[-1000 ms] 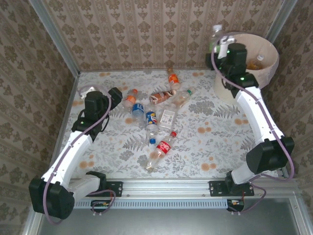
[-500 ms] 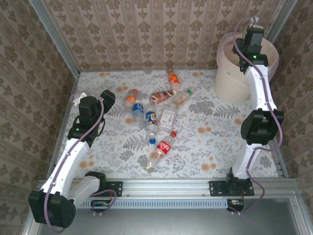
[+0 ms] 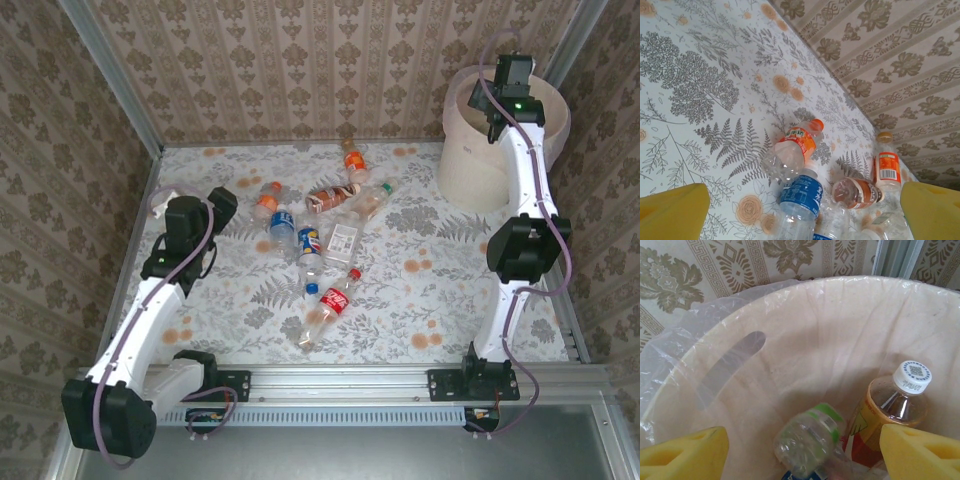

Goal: Put the plastic bottles in the bin

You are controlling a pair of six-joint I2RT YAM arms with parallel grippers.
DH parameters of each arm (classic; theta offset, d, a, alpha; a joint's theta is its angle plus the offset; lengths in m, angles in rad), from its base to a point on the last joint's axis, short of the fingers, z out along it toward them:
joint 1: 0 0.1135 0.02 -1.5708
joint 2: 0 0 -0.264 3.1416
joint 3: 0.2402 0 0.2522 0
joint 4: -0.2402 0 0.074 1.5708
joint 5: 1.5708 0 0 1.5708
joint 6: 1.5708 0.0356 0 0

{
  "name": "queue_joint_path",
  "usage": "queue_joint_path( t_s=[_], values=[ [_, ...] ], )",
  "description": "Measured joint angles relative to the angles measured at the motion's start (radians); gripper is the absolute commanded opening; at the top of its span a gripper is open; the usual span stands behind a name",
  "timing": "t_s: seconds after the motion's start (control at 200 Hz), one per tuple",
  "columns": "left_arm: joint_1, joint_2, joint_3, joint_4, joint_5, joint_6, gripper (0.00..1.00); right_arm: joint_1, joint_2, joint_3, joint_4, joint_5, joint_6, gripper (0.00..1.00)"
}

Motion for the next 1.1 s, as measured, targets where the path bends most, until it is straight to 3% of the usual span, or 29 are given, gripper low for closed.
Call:
queue_joint_path(
  t_s=[0.215,0.445,0.485,0.505,0.585,0.815,1.105],
  values=[
    [0.009,0.034,0.000,-0.013,0.012,-0.004,1.00,0.012,-0.075,-0.089,0.000,-0.035,-0.021,0.87],
    [0.015,0.090,0.001,-0.009,0.051,-0.022,1.00,0.031,-0.292,-0.318,0.073,-0.112,-0.031,0.89],
    [0.016,0.105,0.001,-0.008,0.061,-0.023,1.00,0.037,-0.323,-0.345,0.089,-0.122,-0.031,0.92],
    [0.018,0.112,0.002,-0.008,0.066,-0.024,1.00,0.041,-0.337,-0.356,0.095,-0.127,-0.029,0.99],
    [0.020,0.134,0.002,-0.011,0.080,-0.034,1.00,0.062,-0.395,-0.414,0.143,-0.161,-0.032,1.00],
    [0.026,0.138,0.002,-0.011,0.079,-0.093,1.00,0.209,-0.523,-0.679,0.330,-0.249,0.005,1.00],
    [0.048,0.138,0.002,-0.011,0.079,-0.118,1.00,0.396,-0.465,-0.885,0.479,-0.276,0.092,1.00]
  ],
)
